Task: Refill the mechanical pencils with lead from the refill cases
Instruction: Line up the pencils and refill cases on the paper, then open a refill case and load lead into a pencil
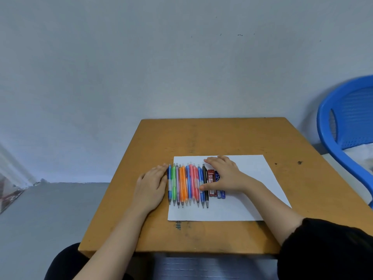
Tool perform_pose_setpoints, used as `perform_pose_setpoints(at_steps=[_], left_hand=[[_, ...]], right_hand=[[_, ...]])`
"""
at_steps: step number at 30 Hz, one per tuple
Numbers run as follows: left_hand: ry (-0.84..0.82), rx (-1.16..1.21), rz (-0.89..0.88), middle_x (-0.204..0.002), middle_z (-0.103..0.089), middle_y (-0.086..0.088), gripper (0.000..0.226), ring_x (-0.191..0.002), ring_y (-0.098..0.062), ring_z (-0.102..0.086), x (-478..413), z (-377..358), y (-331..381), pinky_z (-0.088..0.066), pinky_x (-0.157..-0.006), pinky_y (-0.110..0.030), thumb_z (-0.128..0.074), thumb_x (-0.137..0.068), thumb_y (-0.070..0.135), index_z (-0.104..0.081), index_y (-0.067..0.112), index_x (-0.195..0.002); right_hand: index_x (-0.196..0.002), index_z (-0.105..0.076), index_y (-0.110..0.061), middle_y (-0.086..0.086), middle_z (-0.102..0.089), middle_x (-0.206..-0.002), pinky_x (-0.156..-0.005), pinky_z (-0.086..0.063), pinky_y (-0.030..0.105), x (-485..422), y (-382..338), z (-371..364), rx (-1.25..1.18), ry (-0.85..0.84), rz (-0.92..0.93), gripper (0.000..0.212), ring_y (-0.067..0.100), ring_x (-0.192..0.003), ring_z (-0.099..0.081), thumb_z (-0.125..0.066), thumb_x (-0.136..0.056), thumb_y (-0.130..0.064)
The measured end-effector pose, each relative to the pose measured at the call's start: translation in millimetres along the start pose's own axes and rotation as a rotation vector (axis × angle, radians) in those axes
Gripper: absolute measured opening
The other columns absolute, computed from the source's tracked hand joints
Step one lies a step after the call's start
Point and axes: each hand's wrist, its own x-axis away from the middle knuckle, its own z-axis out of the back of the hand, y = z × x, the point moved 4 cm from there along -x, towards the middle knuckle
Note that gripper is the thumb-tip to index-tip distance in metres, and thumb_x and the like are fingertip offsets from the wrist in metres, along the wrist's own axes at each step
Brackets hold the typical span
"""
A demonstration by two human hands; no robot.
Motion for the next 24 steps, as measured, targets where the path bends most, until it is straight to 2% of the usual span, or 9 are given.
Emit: perform_pose_setpoints(at_steps=[4, 8, 12, 15, 17, 19, 21, 23, 24], left_hand=[[0.0, -0.012, -0.016, -0.153, -0.034, 0.01, 0.048, -0.142, -0.008, -0.025, 0, -1, 0, -0.014, -0.114, -0.032, -0.032, -0.102, 0.039, -0.031, 0.028, -0.149], [0.005, -0.026, -0.025, -0.152, -0.034, 0.011, 0.048, -0.142, -0.006, -0.024, 0, -2, -1, -0.013, -0.114, -0.032, -0.034, -0.102, 0.039, -0.031, 0.029, -0.149], [0.006, -0.025, -0.03, -0.152, -0.034, 0.012, 0.048, -0.141, -0.005, -0.024, 0, -2, -1, -0.013, -0.114, -0.03, -0.035, -0.102, 0.04, -0.032, 0.029, -0.149], [0.011, -0.021, -0.034, -0.152, -0.034, 0.013, 0.048, -0.141, -0.004, -0.024, 1, -2, -1, -0.013, -0.114, -0.03, -0.036, -0.102, 0.04, -0.032, 0.029, -0.149], [0.012, -0.02, -0.035, -0.152, -0.035, 0.013, 0.049, -0.141, -0.004, -0.025, 0, -2, -2, -0.013, -0.113, -0.03, -0.036, -0.101, 0.041, -0.032, 0.03, -0.149], [0.014, -0.017, -0.036, -0.152, -0.035, 0.013, 0.049, -0.141, -0.004, -0.024, 1, -2, -1, -0.013, -0.113, -0.029, -0.036, -0.101, 0.041, -0.032, 0.03, -0.148], [0.02, -0.015, -0.038, -0.152, -0.035, 0.013, 0.049, -0.141, -0.004, -0.024, 1, -2, -1, -0.013, -0.112, -0.028, -0.037, -0.101, 0.041, -0.032, 0.03, -0.148], [0.022, -0.016, -0.036, -0.152, -0.034, 0.013, 0.049, -0.141, -0.004, -0.024, 1, -1, 0, -0.012, -0.113, -0.029, -0.037, -0.101, 0.041, -0.032, 0.03, -0.149], [0.023, -0.018, -0.035, -0.152, -0.034, 0.013, 0.049, -0.141, -0.004, -0.024, 0, -2, -1, -0.012, -0.113, -0.029, -0.037, -0.101, 0.041, -0.032, 0.03, -0.149]], right_hand=[[-0.148, -0.022, -0.03, -0.009, -0.009, -0.158, -0.116, -0.001, 0.046, -5, 2, -3, 0.0, -0.037, 0.001, 0.11, 0.018, -0.145, 0.003, -0.052, -0.055, -0.082], [-0.145, -0.029, -0.031, -0.009, -0.012, -0.158, -0.115, -0.001, 0.044, -8, 1, -1, -0.038, -0.032, -0.002, 0.099, 0.016, -0.144, 0.0, -0.065, -0.063, -0.072], [-0.137, -0.039, -0.03, -0.007, -0.019, -0.155, -0.115, -0.006, 0.043, -8, -2, 2, -0.08, 0.001, -0.019, 0.086, 0.016, -0.143, -0.007, -0.073, -0.065, -0.062], [-0.13, -0.042, -0.031, -0.006, -0.027, -0.15, -0.112, -0.019, 0.041, -8, -1, 2, -0.132, 0.024, -0.043, 0.084, 0.016, -0.137, -0.018, -0.077, -0.06, -0.062], [-0.128, -0.04, -0.033, -0.005, -0.032, -0.143, -0.105, -0.038, 0.038, -6, -2, 2, -0.221, 0.033, -0.077, 0.084, 0.015, -0.129, -0.031, -0.079, -0.058, -0.059], [-0.13, -0.038, -0.032, -0.006, -0.032, -0.133, -0.087, -0.051, 0.028, -3, -6, 4, -0.344, 0.046, -0.089, 0.083, 0.013, -0.118, -0.041, -0.082, -0.061, -0.05], [-0.129, -0.039, -0.029, -0.008, -0.036, -0.128, -0.073, -0.048, 0.015, 0, -12, 7, -0.413, 0.086, -0.065, 0.08, 0.009, -0.111, -0.044, -0.083, -0.064, -0.042], [-0.124, -0.042, -0.027, -0.004, -0.05, -0.122, -0.072, -0.048, 0.017, 1, -15, 12, -0.468, 0.149, -0.04, 0.073, 0.008, -0.101, -0.051, -0.084, -0.066, -0.036], [-0.121, -0.044, -0.025, 0.0, -0.057, -0.112, -0.07, -0.051, 0.021, 2, -16, 14, -0.524, 0.168, -0.038, 0.067, 0.009, -0.091, -0.057, -0.084, -0.067, -0.03]])
